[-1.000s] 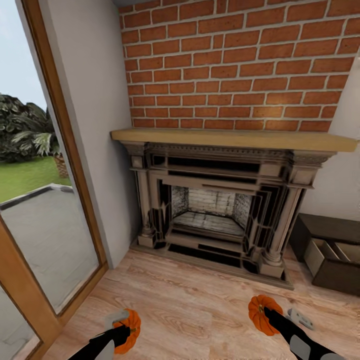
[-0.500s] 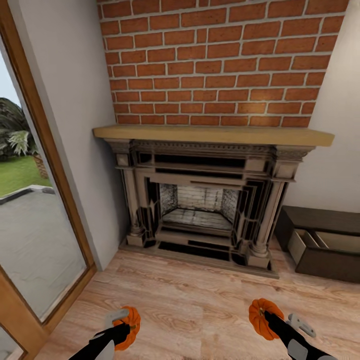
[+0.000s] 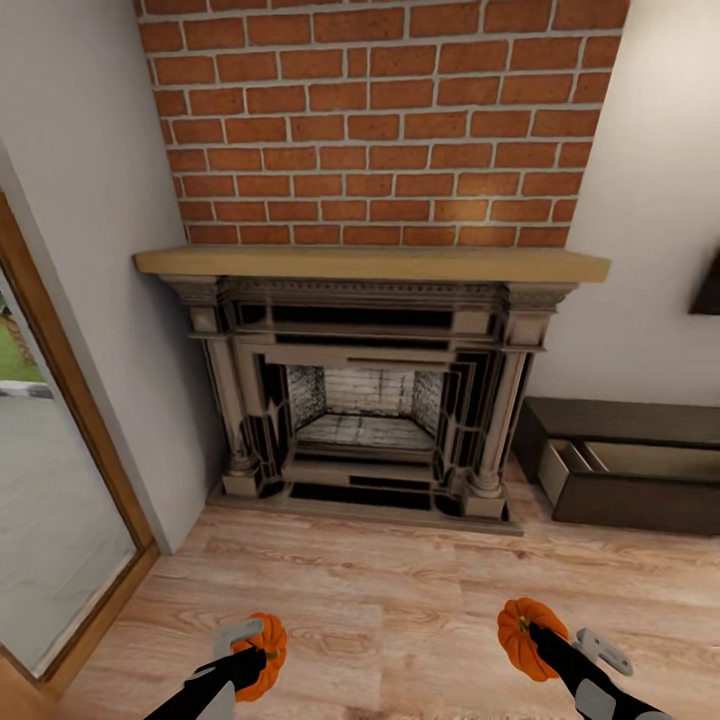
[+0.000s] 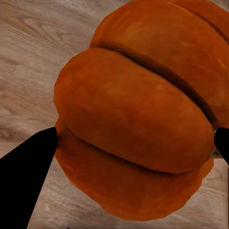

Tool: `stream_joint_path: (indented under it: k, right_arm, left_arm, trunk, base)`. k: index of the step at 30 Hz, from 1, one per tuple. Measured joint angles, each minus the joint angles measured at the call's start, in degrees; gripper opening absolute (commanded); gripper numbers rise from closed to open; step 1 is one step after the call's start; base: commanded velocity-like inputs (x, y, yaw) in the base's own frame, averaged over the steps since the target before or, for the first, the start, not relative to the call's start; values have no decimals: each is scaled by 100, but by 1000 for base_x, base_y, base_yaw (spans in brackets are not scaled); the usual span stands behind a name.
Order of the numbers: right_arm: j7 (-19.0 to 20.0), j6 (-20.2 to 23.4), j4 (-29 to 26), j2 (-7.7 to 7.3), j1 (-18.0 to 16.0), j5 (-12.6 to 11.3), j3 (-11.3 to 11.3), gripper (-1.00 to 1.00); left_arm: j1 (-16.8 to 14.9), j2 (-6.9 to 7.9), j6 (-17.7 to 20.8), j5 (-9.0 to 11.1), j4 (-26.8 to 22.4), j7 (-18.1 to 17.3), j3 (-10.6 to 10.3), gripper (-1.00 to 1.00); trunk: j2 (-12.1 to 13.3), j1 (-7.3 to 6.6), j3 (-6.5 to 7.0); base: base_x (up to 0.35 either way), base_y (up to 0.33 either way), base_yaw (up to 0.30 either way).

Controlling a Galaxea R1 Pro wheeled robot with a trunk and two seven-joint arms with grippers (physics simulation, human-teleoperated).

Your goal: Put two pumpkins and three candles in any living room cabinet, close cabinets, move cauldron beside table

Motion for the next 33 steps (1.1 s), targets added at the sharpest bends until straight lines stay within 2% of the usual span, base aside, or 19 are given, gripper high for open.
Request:
stream_joint_path:
  k: [16, 22, 26, 28, 30, 33]
  right_arm:
    - [-5, 0, 6, 5, -1, 7, 0, -100]
    - [-5, 0, 7, 4, 1, 6, 2, -100]
    - [-5, 0, 6, 3, -1, 7, 9, -100]
    - [-5, 0, 6, 3, 0, 6, 7, -100]
    - [-5, -1, 6, 3, -2, 5, 5, -100]
    - [-5, 0, 4, 9, 1, 10, 4, -100]
  left_arm:
    - [25, 9, 0, 13, 0, 0, 5, -100]
    - [39, 97, 2, 52, 36, 6, 17, -100]
    - [50, 124, 1, 66, 277, 10, 21, -100]
    - [55, 134, -2, 40, 676, 14, 40, -100]
    - [62, 144, -6, 25, 843, 17, 22, -100]
    - [185, 264, -12, 16, 1107, 18, 29, -100]
  trunk:
    - [0, 0, -73]
    - [0, 0, -100]
    - [0, 0, -119]
    - [0, 0, -128]
    - [0, 0, -137]
    - [0, 0, -151]
  base:
    - [0, 0, -240]
    - [0, 0, -241]
    - [0, 0, -242]
    - [0, 0, -242]
    - [0, 0, -242]
    - [0, 0, -242]
